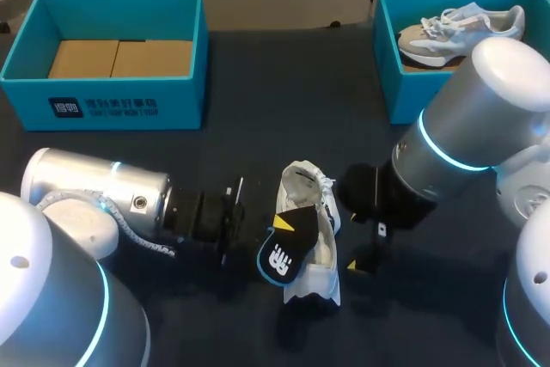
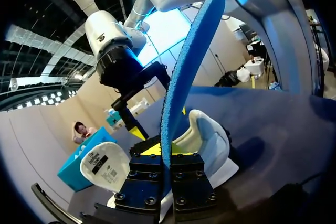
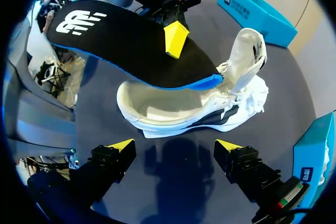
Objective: Take the shoe out of the shoebox, open the shoe tongue, remove and reinsert the insole, then place the shoe into the shoebox
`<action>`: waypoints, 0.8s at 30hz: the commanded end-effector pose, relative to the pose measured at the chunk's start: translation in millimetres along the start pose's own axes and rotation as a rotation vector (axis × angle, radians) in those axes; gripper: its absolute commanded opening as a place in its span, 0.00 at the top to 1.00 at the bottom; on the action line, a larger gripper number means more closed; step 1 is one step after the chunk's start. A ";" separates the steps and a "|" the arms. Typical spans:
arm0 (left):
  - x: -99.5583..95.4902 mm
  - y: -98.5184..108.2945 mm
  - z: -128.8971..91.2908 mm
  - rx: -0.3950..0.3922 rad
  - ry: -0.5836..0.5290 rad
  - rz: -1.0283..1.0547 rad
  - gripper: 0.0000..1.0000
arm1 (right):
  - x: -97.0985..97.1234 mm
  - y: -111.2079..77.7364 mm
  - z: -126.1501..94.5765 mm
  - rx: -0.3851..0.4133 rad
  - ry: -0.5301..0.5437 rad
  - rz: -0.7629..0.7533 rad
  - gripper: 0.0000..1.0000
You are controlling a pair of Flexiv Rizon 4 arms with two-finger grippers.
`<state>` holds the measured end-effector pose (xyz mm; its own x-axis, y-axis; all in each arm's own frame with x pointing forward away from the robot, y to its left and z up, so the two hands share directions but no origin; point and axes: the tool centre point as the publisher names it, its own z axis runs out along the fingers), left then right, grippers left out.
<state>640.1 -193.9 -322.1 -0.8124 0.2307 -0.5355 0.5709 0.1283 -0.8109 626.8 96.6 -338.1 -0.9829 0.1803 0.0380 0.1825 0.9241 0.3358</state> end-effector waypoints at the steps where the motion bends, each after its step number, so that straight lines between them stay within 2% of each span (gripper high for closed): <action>1: 0.1 -3.0 -1.2 -0.001 -0.004 0.004 1.00 | 1.2 -0.1 1.1 0.001 -0.003 0.000 0.00; 24: 17.5 -49.6 -5.2 0.017 -0.003 0.051 1.00 | 1.2 -0.1 1.1 0.001 -0.003 0.000 0.00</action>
<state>606.2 -195.1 -295.1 -0.7828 0.2405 -0.5740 0.6062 0.0862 -0.7906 626.9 96.6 -338.1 -0.9829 0.1803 0.0380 0.1825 0.9241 0.3357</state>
